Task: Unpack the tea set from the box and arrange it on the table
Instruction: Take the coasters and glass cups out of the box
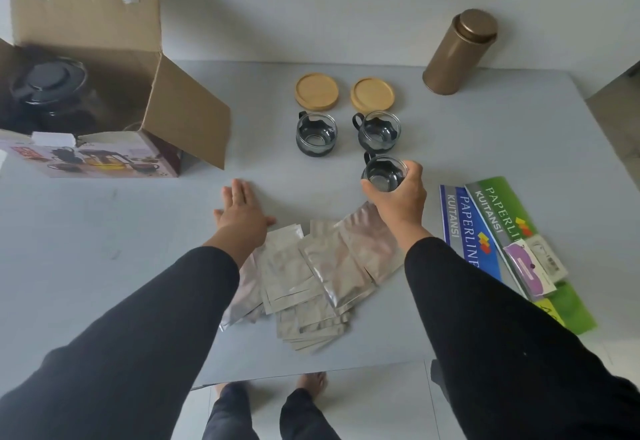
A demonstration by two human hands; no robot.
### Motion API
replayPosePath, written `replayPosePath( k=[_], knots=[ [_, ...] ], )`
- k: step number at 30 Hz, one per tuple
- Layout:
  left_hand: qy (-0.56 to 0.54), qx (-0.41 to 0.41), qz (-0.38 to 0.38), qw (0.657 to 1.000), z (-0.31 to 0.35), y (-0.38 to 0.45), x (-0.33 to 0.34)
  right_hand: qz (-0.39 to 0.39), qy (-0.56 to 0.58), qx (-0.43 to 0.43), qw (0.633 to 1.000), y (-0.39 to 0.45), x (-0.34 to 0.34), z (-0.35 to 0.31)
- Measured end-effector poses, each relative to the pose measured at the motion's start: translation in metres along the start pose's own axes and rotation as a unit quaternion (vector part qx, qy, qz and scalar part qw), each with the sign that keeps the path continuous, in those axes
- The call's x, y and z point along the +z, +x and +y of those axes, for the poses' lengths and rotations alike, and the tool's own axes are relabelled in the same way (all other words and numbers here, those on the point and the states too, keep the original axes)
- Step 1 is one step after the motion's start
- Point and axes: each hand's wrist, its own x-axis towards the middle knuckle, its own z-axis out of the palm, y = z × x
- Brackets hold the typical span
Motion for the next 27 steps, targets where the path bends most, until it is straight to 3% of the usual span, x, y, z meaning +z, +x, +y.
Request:
replayPosePath(
  k=[10, 14, 19, 24, 27],
  knots=[
    [0.003, -0.001, 0.000, 1.000, 0.000, 0.001, 0.002, -0.042, -0.028, -0.012, 0.999, 0.011, -0.003, 0.001],
    [-0.052, 0.022, 0.022, 0.998, -0.008, -0.001, 0.000, -0.029, -0.092, -0.055, 0.994, 0.002, -0.010, -0.007],
    [-0.171, 0.039, 0.158, 0.972, -0.036, -0.024, -0.014, 0.035, -0.083, -0.140, 0.986, -0.017, -0.004, -0.044],
    [-0.118, 0.132, 0.332, 0.926, -0.071, -0.038, -0.050, 0.003, -0.055, -0.167, 0.984, -0.044, 0.034, -0.095],
    [-0.097, 0.142, 0.409, 0.896, -0.103, -0.034, -0.080, -0.032, -0.027, -0.185, 0.982, -0.061, 0.066, -0.134]
  ],
)
